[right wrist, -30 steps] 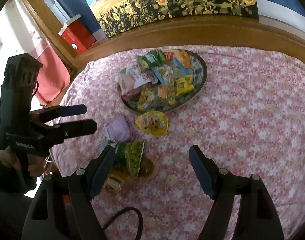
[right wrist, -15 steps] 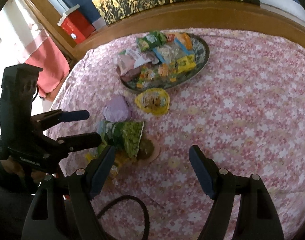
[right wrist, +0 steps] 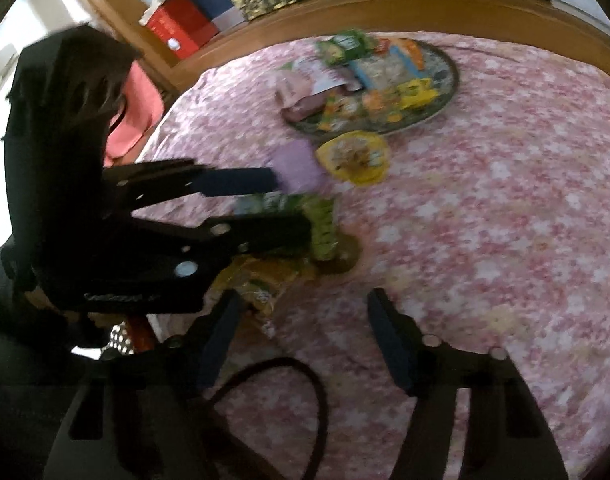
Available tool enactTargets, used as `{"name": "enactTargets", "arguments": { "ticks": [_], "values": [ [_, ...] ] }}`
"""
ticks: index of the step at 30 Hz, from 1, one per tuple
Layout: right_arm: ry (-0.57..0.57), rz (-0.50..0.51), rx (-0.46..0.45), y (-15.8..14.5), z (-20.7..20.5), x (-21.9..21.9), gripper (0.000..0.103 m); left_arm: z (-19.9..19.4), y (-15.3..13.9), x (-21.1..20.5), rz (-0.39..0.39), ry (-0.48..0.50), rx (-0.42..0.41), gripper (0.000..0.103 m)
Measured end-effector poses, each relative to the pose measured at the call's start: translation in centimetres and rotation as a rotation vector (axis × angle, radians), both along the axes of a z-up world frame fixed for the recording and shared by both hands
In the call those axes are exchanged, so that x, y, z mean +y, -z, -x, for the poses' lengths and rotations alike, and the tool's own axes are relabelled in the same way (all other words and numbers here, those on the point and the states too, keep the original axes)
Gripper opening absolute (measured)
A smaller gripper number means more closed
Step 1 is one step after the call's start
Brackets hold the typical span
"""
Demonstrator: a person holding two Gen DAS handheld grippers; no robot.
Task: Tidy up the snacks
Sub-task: 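Grasp a green-and-white bag with the left tool while the right tool grasps an orange packet, then carry the green bag with the left tool while the right tool carries the orange packet to the plate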
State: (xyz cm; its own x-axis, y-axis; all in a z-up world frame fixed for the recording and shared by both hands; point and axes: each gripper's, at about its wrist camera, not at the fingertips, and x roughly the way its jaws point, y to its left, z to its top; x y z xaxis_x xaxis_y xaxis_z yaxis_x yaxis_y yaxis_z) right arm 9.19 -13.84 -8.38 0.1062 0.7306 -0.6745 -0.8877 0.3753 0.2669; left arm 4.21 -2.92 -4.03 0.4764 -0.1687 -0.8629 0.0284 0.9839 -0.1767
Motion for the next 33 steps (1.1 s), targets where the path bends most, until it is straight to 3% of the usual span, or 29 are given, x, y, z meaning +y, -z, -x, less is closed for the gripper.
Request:
{"name": "enactTargets", "arguments": {
  "ticks": [1,5,6,8,9,12,26,33],
  "values": [
    [-0.009,0.001,0.001,0.1,0.1,0.2,0.061,0.0,0.0,0.0,-0.001,0.005,0.002,0.042],
    [-0.046,0.006,-0.01,0.3,0.8,1.4,0.06,0.3,-0.2,0.6,0.04,-0.004,0.012,0.032],
    [-0.052,0.008,-0.013,0.3,0.9,1.6,0.06,0.5,-0.3,0.9,0.053,-0.023,0.008,0.019],
    [-0.062,0.008,-0.022,0.4,1.1,2.3,0.057,1.1,-0.7,1.3,0.072,-0.048,-0.003,0.018],
    [-0.061,0.009,-0.019,0.6,1.1,2.4,0.046,1.3,-0.8,1.4,0.083,-0.055,-0.009,0.018],
    [-0.055,-0.012,0.006,0.6,0.6,2.3,0.033,1.8,-1.2,1.5,0.09,-0.061,-0.022,0.017],
    [0.053,-0.119,-0.001,-1.9,-1.1,-2.4,0.03,1.6,-4.2,2.5,0.087,-0.083,-0.093,0.017],
    [0.078,-0.154,-0.017,-3.4,-1.4,-2.8,0.03,1.0,-5.1,3.0,0.071,-0.083,-0.112,0.017]
  ]
}}
